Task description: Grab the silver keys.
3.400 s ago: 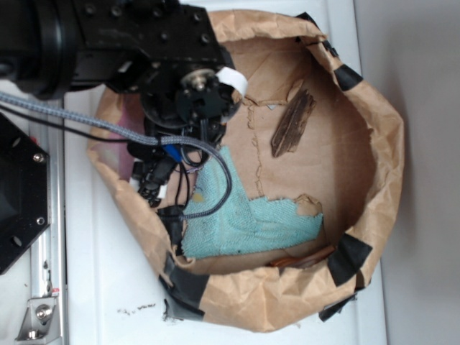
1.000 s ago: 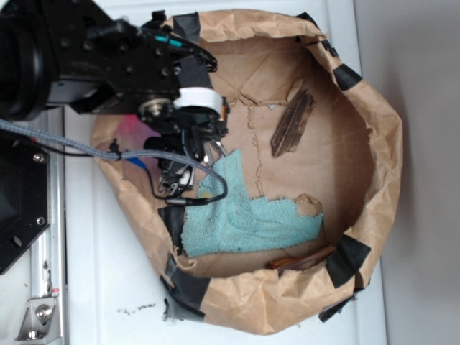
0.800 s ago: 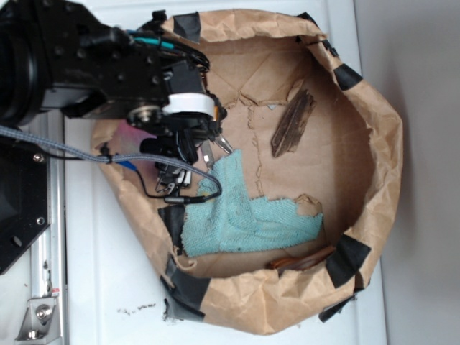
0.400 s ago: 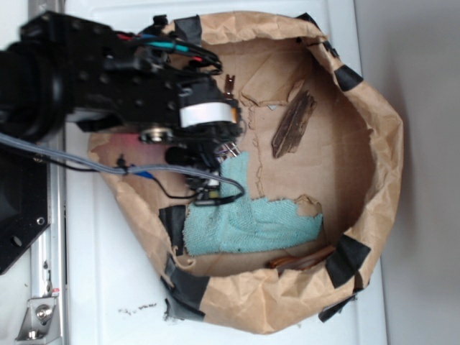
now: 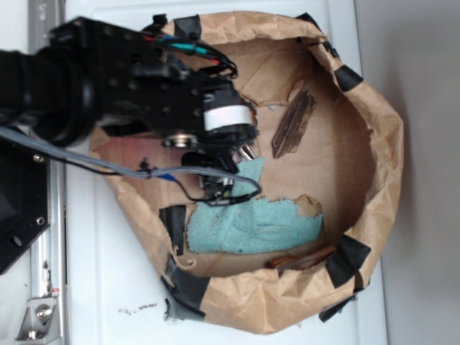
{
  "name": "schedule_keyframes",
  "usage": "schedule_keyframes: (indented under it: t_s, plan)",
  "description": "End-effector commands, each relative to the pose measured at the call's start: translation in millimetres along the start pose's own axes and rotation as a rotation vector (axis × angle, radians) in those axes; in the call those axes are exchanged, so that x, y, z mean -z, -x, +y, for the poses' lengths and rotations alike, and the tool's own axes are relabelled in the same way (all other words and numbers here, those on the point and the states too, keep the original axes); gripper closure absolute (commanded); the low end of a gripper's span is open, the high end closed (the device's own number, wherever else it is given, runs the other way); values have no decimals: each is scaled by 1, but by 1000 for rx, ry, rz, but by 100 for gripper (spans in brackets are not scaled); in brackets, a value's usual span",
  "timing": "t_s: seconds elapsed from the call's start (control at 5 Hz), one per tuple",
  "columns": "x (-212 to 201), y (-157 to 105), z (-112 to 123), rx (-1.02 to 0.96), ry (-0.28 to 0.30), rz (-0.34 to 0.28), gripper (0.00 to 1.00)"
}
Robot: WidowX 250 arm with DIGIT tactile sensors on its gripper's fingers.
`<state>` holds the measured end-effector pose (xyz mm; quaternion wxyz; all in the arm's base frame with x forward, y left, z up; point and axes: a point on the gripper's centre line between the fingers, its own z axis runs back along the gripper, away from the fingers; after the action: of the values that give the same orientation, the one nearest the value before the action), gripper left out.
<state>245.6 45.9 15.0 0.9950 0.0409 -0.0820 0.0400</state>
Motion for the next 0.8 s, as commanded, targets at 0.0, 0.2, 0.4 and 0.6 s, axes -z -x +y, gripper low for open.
schedule_keyframes:
  t_s: [0.0, 0.2, 0.4, 0.6]
  plan:
    - [-1, -2, -7, 42, 15, 3, 100]
    - [1, -4, -9, 34, 9, 3, 100]
    - [1, -7, -10, 30, 7, 8, 100]
    - [0, -6, -10, 30, 12, 7, 100]
